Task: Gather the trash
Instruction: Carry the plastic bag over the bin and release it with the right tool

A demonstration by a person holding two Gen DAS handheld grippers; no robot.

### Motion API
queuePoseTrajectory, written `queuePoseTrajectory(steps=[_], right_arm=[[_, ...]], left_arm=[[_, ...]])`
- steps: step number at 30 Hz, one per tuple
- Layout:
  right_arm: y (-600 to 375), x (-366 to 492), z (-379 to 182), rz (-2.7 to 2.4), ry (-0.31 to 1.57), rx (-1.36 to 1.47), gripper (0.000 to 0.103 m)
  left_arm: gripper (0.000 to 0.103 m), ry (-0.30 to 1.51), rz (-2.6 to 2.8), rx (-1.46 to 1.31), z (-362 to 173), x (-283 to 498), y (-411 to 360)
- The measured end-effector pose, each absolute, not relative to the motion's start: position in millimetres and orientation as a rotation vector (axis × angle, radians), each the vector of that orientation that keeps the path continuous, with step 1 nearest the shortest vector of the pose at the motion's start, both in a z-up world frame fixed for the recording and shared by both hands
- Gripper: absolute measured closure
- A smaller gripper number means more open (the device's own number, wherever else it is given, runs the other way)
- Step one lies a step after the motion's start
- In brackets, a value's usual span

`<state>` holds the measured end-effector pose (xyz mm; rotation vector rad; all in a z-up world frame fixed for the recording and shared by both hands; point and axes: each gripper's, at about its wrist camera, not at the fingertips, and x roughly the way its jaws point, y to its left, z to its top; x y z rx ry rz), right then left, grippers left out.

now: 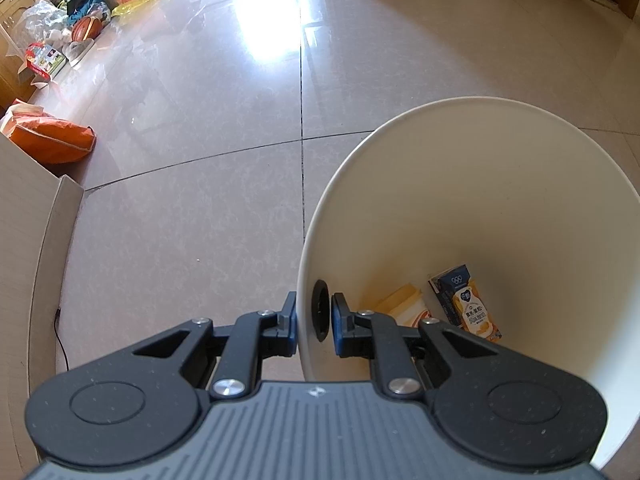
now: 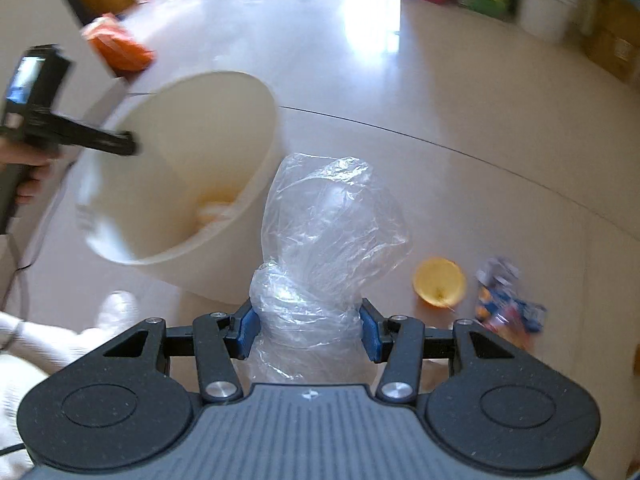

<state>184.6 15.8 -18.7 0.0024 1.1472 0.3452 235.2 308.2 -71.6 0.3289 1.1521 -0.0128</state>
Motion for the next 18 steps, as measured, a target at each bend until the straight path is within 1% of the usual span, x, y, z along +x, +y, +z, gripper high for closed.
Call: queuePoseTrajectory(steps=[9,15,16,17,18], right_arm=[[77,223,23,0.506,1.06,-0.06,0.048],[118,248,30,0.552,0.994,-0.084,0.047],[122,252,29,0.551,0.99,-0.083,0.044],[124,254,29,0.553,0.983,-0.086,0.032],[126,255,31,0.551,0.976,-0.091,0.022]], left_arm=[[0.089,1.154,-0.013,0.321,-72,236,311],[0.089,1.156,-0.015,0.317,-71,236,312],[0.089,1.156,-0.014,0.315,-71,236,312],[0.089,1.157,-0.015,0.313,-71,236,312],[0.089,1.157,-0.015,0.31,-71,237,312]])
